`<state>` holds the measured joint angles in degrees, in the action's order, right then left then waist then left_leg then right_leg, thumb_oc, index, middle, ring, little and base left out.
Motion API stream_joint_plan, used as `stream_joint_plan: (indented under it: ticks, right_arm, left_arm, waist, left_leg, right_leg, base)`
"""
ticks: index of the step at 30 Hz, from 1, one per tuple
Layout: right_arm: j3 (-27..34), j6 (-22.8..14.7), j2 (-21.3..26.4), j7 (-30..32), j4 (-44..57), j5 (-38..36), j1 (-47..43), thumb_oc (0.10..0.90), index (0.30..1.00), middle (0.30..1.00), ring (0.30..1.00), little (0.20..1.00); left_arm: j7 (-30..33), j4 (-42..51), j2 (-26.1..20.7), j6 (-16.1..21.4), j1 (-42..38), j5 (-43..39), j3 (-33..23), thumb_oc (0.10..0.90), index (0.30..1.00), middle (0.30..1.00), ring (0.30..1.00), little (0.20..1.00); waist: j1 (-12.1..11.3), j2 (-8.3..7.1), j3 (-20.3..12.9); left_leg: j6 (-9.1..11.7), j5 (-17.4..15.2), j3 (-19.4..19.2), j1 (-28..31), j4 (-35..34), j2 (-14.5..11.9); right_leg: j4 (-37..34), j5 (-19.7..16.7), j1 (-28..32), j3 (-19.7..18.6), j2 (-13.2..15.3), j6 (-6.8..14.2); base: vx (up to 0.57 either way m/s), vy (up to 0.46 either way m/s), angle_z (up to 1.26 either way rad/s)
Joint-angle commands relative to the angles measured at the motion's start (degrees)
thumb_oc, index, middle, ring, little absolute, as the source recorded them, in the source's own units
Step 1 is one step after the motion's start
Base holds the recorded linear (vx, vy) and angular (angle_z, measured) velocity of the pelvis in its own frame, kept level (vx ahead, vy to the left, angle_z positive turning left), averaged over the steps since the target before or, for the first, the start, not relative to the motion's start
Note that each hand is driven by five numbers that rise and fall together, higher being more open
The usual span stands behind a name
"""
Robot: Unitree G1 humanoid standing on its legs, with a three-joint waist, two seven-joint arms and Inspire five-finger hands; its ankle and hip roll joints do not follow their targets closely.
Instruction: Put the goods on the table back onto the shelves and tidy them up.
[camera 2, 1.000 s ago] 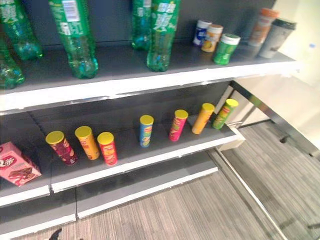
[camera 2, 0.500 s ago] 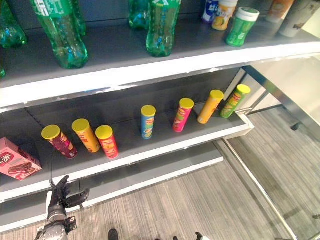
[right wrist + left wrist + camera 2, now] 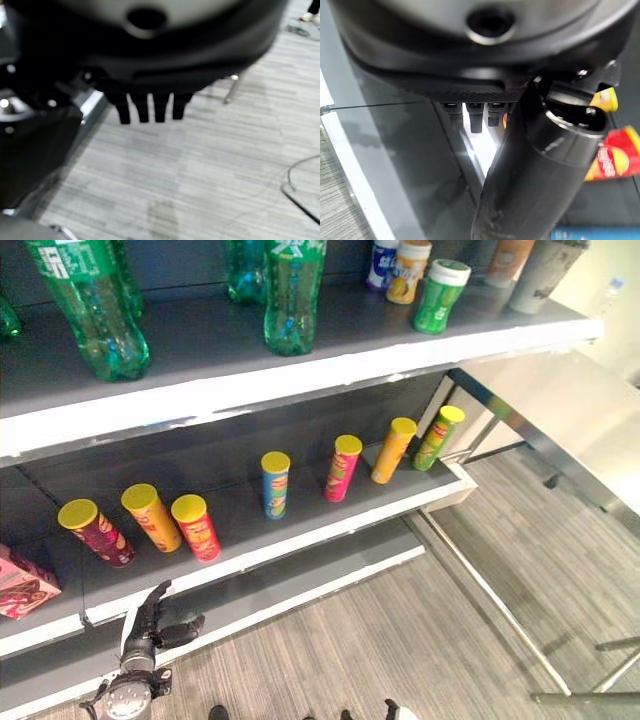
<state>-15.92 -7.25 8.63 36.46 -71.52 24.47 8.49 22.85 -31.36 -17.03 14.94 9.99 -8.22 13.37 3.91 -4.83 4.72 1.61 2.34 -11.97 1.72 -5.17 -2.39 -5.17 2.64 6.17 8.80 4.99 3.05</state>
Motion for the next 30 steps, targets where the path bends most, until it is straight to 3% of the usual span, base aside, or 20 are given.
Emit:
stream_joint_plan:
  ticks: [1,8,30]
  right_arm:
    - [-2.16,-1.50,3.04,2.81,-1.28,0.52,1.68,0.800,0.900,0.900,0.900,0.900]
    - [-2.16,-1.63,3.13,3.53,-1.55,0.15,2.30,0.800,0.900,0.900,0.900,0.900]
    - [-2.76,-2.73,4.38,6.14,2.00,-0.15,3.27,0.800,0.900,0.900,0.900,0.900]
  left_arm:
    - [4.29,0.97,0.22,3.82,-5.79,4.10,-2.07,0.800,0.900,0.900,0.900,0.900]
    - [8.57,-1.74,-0.56,2.80,-8.36,7.02,-3.77,0.800,0.900,0.900,0.900,0.900]
    - [10.50,-9.25,-1.81,2.58,-14.79,8.50,-2.70,0.800,0.900,0.900,0.900,0.900]
  waist:
    - [-1.04,2.42,-3.46]
    - [-0.55,2.04,-3.43]
    - [2.03,2.44,-1.75]
  left_leg:
    - [3.88,-2.53,0.40,1.39,0.17,-5.31]
    - [4.09,-2.72,-0.41,1.53,0.17,-5.42]
    - [4.32,-3.21,-2.66,0.40,0.17,-5.40]
  right_leg:
    - [3.08,-3.56,-6.50,-1.05,1.31,3.80]
    - [2.30,-4.05,-6.64,-1.76,1.23,3.93]
    - [1.28,-5.91,-9.16,-4.27,1.15,4.35]
  base:
    - [0.04,-0.008,-0.09]
    - [0.03,-0.005,-0.07]
    - [0.01,-0.003,-0.08]
